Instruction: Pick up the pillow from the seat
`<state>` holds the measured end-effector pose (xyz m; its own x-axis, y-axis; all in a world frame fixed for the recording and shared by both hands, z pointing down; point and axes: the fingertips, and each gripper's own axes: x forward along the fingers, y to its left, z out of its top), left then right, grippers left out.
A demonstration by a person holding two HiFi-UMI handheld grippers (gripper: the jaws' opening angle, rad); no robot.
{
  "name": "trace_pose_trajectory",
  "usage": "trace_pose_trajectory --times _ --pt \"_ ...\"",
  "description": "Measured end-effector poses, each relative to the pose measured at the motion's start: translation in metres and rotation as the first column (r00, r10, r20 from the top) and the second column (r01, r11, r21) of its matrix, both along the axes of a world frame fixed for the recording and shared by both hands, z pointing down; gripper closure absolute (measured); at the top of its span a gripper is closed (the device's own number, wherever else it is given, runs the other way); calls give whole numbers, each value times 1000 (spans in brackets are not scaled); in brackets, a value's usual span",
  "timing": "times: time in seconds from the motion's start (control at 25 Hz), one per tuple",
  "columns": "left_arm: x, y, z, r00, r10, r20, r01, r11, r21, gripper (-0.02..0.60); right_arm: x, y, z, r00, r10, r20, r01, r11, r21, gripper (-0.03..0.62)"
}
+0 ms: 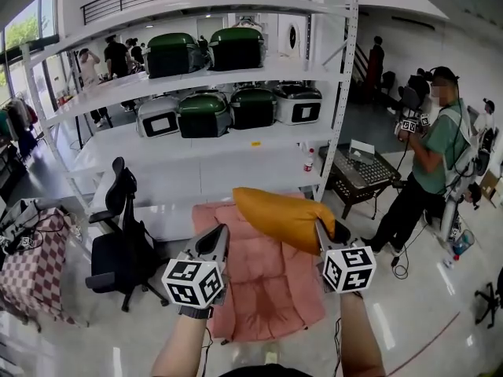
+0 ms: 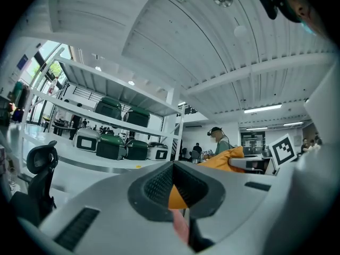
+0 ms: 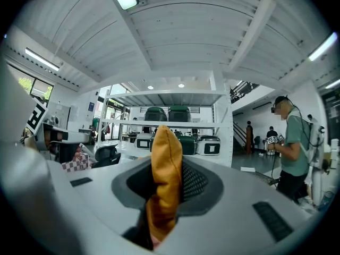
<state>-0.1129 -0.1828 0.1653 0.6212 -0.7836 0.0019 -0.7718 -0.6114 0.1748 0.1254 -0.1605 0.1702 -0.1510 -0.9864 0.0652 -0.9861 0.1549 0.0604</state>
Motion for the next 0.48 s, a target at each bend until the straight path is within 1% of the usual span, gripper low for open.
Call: trace_pose_trajectory --times 0.48 --pt "-1 7 0 1000 -8 4 8 1000 1 581 -1 6 -2 1000 -3 -8 3 1000 2 502"
